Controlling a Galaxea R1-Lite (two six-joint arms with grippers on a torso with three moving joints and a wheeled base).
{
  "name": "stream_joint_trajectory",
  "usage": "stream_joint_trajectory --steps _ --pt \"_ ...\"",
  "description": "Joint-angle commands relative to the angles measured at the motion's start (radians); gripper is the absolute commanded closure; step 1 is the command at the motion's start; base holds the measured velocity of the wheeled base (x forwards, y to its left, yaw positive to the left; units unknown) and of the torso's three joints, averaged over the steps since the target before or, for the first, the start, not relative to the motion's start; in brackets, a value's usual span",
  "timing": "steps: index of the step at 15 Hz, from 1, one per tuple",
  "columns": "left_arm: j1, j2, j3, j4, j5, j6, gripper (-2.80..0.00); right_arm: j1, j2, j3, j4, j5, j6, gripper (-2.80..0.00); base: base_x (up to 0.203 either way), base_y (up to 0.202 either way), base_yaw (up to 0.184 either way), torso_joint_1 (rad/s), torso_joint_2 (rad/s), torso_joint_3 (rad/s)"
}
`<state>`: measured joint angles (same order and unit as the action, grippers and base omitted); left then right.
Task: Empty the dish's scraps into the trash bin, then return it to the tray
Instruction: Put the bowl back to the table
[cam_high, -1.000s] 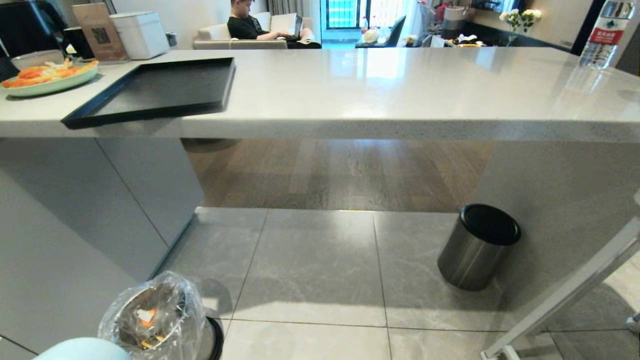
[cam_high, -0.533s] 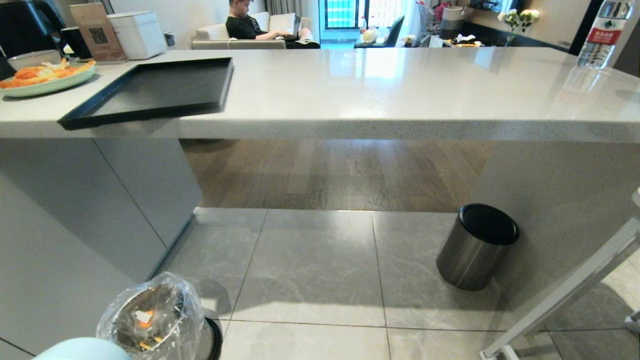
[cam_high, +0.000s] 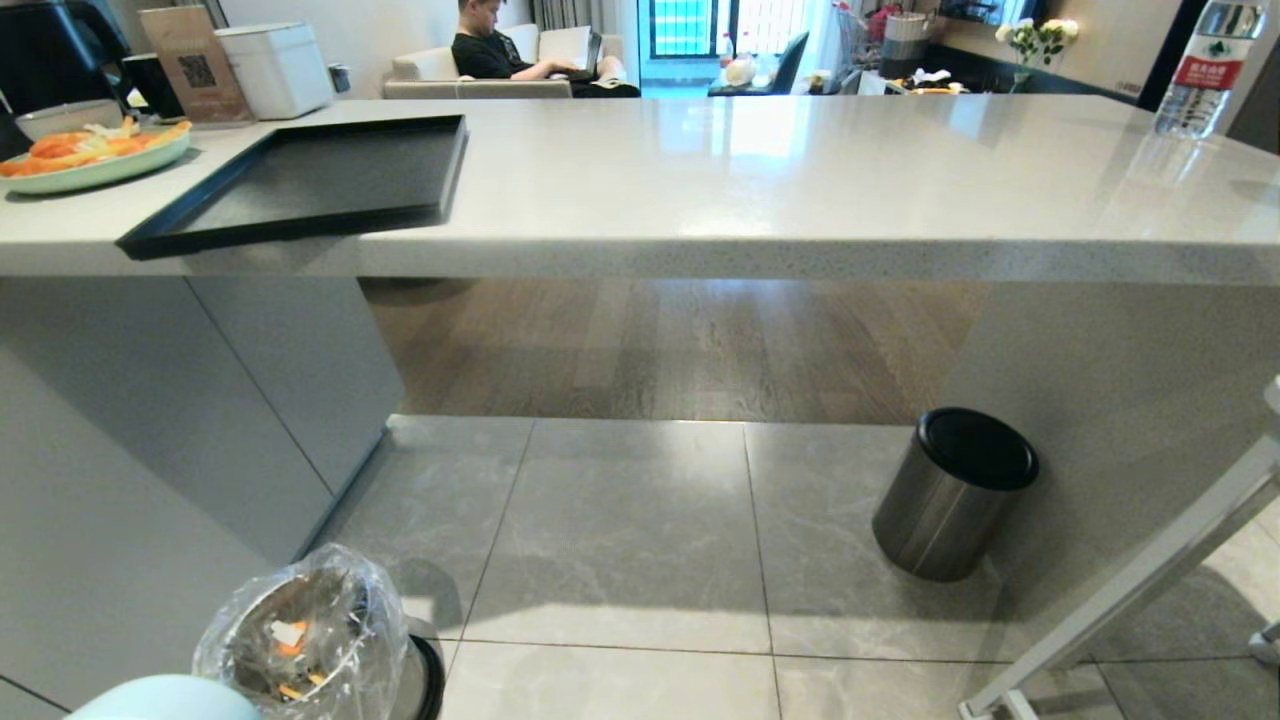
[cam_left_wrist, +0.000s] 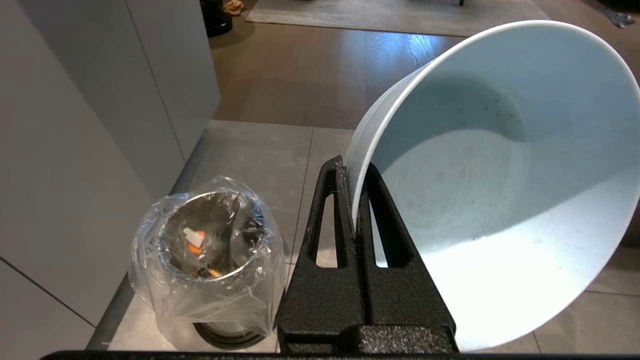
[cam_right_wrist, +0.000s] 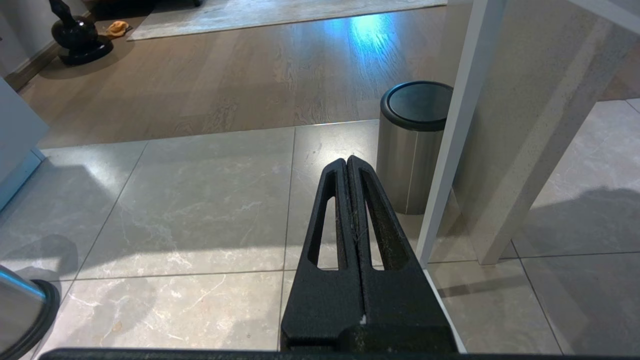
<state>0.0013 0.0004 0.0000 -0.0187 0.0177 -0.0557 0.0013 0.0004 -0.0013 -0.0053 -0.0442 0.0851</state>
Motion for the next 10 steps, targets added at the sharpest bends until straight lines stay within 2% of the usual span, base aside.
stream_joint_trajectory --steps 1,4,10 --pt "0.0 0.0 0.0 -0.001 0.001 -0.003 0.0 0.0 0.0 0.0 -0.001 0.0 0.001 0.0 0.0 0.0 0.0 0.0 0.0 0.0" --pt "0.0 0.0 0.0 -0.001 0.001 -0.003 0.0 0.0 0.0 0.0 -0.001 0.0 0.001 0.0 0.0 0.0 0.0 0.0 0.0 0.0" --pt "0.0 0.0 0.0 -0.001 0.001 -0.001 0.0 0.0 0.0 0.0 -0.001 0.0 0.001 0.0 0.0 0.181 -0.001 0.001 0.0 0.002"
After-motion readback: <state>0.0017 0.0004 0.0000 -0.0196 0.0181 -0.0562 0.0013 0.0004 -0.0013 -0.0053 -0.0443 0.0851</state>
